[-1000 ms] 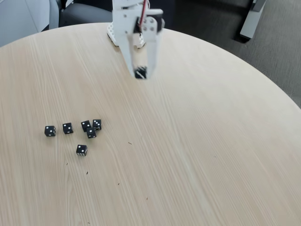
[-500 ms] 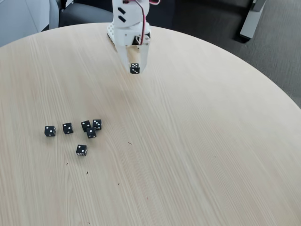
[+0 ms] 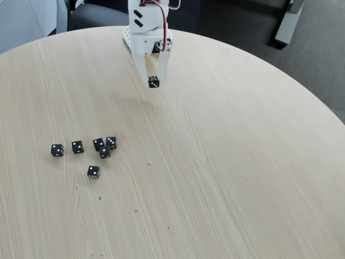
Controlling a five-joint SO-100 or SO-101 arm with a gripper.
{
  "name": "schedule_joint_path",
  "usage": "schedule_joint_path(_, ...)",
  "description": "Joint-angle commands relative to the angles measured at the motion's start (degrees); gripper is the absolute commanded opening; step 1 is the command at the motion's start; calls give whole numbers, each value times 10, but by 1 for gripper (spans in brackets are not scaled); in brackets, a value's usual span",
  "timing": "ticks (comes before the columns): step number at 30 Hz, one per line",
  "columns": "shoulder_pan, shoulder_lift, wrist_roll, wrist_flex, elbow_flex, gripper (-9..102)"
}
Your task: Pick up the dice with number 6
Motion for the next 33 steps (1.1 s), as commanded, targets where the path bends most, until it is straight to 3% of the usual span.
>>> schedule_joint_path(1, 4, 6, 14, -4, -3, 0)
schedule_joint_path(33, 1, 5, 23, -4, -3, 1)
